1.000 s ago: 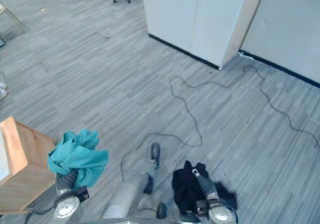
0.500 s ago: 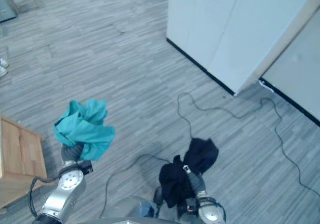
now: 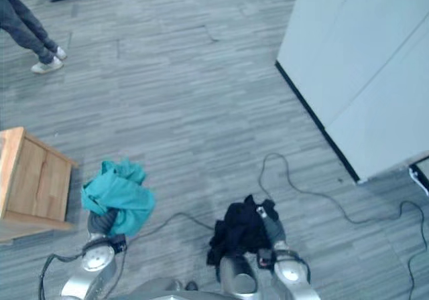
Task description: Tidy up the quilt and then pick up the clothes from the bed and put them into the laundry hamper.
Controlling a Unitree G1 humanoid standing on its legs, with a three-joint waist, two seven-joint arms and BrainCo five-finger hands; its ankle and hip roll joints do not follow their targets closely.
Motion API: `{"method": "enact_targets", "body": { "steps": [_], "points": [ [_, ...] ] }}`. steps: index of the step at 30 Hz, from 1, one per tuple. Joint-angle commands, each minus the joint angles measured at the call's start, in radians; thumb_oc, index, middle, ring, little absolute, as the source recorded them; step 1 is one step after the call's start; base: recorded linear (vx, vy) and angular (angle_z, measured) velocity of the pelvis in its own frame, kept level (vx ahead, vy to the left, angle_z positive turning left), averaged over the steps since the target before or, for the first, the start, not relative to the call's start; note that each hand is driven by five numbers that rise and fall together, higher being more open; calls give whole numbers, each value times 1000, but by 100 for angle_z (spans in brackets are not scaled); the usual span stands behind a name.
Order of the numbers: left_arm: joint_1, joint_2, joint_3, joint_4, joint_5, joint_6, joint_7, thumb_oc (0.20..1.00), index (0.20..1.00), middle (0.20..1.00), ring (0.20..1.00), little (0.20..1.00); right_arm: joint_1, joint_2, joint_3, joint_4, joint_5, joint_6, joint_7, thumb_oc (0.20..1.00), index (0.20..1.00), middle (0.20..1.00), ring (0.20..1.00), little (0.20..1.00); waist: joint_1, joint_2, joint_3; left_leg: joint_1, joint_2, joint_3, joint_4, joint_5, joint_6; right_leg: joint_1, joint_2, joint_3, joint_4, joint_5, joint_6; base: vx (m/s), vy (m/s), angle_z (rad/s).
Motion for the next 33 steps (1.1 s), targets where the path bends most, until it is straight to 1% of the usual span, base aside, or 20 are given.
{"method": "enact_targets", "body": {
  "steps": [1, 4, 6, 8, 11, 12, 14, 15, 16, 18, 20, 22, 23, 25, 26, 27, 29, 31, 32, 33],
  "points": [
    [-25, 33, 55, -81, 3, -30, -5, 200, 200, 200, 200, 200, 50, -20, -10, -104, 1, -10, 9, 200, 200, 200, 200, 200, -46, -33, -48, -138, 162, 30, 191, 201, -21, 36, -88, 8, -67, 52, 109, 330, -136, 29],
    [-42, 25, 41, -48, -5, -28, -8, 200, 200, 200, 200, 200, 29, -26, -21, -60, 1, -5, 14, 200, 200, 200, 200, 200, -51, -33, -32, -285, 169, 98, 305, 205, -4, 79, -69, 3, -55, 21, 73, 237, -73, 17],
    [-46, 23, 29, -36, -9, -30, 0, 200, 200, 200, 200, 200, 22, -23, -26, -42, 0, -10, 15, 200, 200, 200, 200, 200, -43, -24, -24, -321, 150, 127, 212, 184, 9, 107, -59, 4, -51, -2, 76, 379, 40, 15],
    [-28, 29, 26, -47, -25, -43, 14, 200, 200, 200, 200, 200, 32, -17, -10, -34, -26, -12, 33, 200, 200, 200, 200, 200, 12, 22, -1, -338, 67, 163, -200, 212, 1, 180, 12, 42, -63, -60, 90, 616, 74, 0],
    [6, 32, -6, -81, 22, -65, -16, 200, 200, 200, 200, 200, 91, -22, -3, -50, 6, -63, 6, 200, 200, 200, 200, 200, 61, 37, -3, -369, 47, 259, -482, 265, -18, 267, 56, -6, -79, -124, 89, 486, -115, -22],
    [10, 33, -9, -83, 26, -70, -20, 200, 200, 200, 200, 200, 96, -23, -5, -49, 9, -71, 7, 200, 200, 200, 200, 200, 66, 36, -3, -370, 48, 274, -499, 268, -19, 280, 58, -14, -79, -134, 88, 373, -67, 66],
    [17, 31, -15, -88, 42, -83, -34, 200, 200, 200, 200, 200, 106, -23, -14, -49, 14, -84, 5, 200, 200, 200, 200, 200, 74, 39, -8, -378, 65, 374, -506, 270, -18, 310, 65, -57, -70, -173, 84, 335, -14, 40],
    [8, 32, -26, -83, 48, -94, -38, 200, 200, 200, 200, 200, 104, -21, -19, -44, 10, -89, 3, 200, 200, 200, 200, 200, 57, 34, -13, -383, 88, 513, -448, 245, -12, 319, 56, -125, -35, -227, 79, 439, 18, 22],
    [-9, 34, -33, -81, 44, -93, -39, 200, 200, 200, 200, 200, 101, -17, -20, -35, -18, -90, -2, 200, 200, 200, 200, 200, 36, 27, -19, -383, 151, 652, -351, 205, 4, 310, 45, -202, 15, -274, 65, 472, 86, 50],
    [-25, 34, -34, -65, 17, -68, -47, 200, 200, 200, 200, 200, 101, -10, -10, -27, -34, -59, -26, 200, 200, 200, 200, 200, 20, 25, -57, -345, 159, 730, -394, 94, 75, 317, 36, -243, 123, -308, 92, 529, 169, 91],
    [-63, 33, -59, -69, 10, -52, 20, 200, 200, 200, 200, 200, 87, 3, 4, -5, -27, -55, 5, 200, 200, 200, 200, 200, 52, -15, -83, -347, 132, 679, -357, 108, 99, 318, -45, -281, 305, -174, 165, 427, 107, 84],
    [-81, 38, -62, -86, 6, -39, 45, 200, 200, 200, 200, 200, 82, 1, 12, -4, -40, -60, 32, 200, 200, 200, 200, 200, 61, -21, -87, -327, 120, 664, -365, 95, 123, 282, -98, -302, 439, -107, 197, 287, 132, -9],
    [-99, 46, -61, -109, 7, -15, 48, 200, 200, 200, 200, 200, 83, 1, 20, -9, -59, -51, 57, 200, 200, 200, 200, 200, 66, -23, -89, -286, 100, 630, -388, 100, 136, 234, -161, -301, 593, -21, 231, 348, 130, -26],
    [-108, 43, -63, -116, 36, -4, 34, 200, 200, 200, 200, 200, 89, 9, 29, -23, -62, -35, 64, 200, 200, 200, 200, 200, 59, -9, -85, -245, 86, 560, -406, 102, 142, 148, -191, -237, 745, 71, 246, 364, 44, 61],
    [-115, 47, -70, -130, 52, 6, 11, 200, 200, 200, 200, 200, 85, 4, 46, -32, -40, -35, 40, 200, 200, 200, 200, 200, 43, 8, -77, -230, 85, 499, -405, 98, 142, 37, -138, -177, 812, 50, 223, 302, -90, 138],
    [-132, 53, -87, -135, 66, 12, -4, 200, 200, 200, 200, 200, 71, 2, 68, -33, -21, -41, 14, 200, 200, 200, 200, 200, 37, 19, -65, -225, 80, 442, -391, 95, 147, -37, -146, -169, 812, 16, 195, 279, -157, 152],
    [-149, 51, -95, -123, 68, 14, -25, 200, 200, 200, 200, 200, 46, 17, 83, -13, -23, -43, 5, 200, 200, 200, 200, 200, 33, 23, -41, -197, 83, 389, -382, 85, 128, -65, -190, -139, 634, 17, 177, 281, -207, 193],
    [-156, 54, -104, -109, 74, 7, -45, 200, 200, 200, 200, 200, 35, 26, 86, 2, -16, -47, -8, 200, 200, 200, 200, 200, 21, 36, -16, -160, 104, 324, -409, 111, 107, -55, -152, -138, 480, 20, 156, 275, -317, 291],
    [-150, 55, -126, -86, 91, -13, -39, 200, 200, 200, 200, 200, 30, 29, 97, 16, 1, -63, -13, 200, 200, 200, 200, 200, 2, 5, -2, -125, 61, 202, -426, 96, 96, -58, -109, -59, 208, 71, 172, 463, -425, 241],
    [-142, 57, -140, -69, 102, -32, -39, 200, 200, 200, 200, 200, 28, 28, 103, 25, 9, -78, -20, 200, 200, 200, 200, 200, -16, -10, 2, -99, 39, 138, -441, 84, 94, -67, -82, -7, 81, 105, 183, 539, -415, 185]
  ]
}}
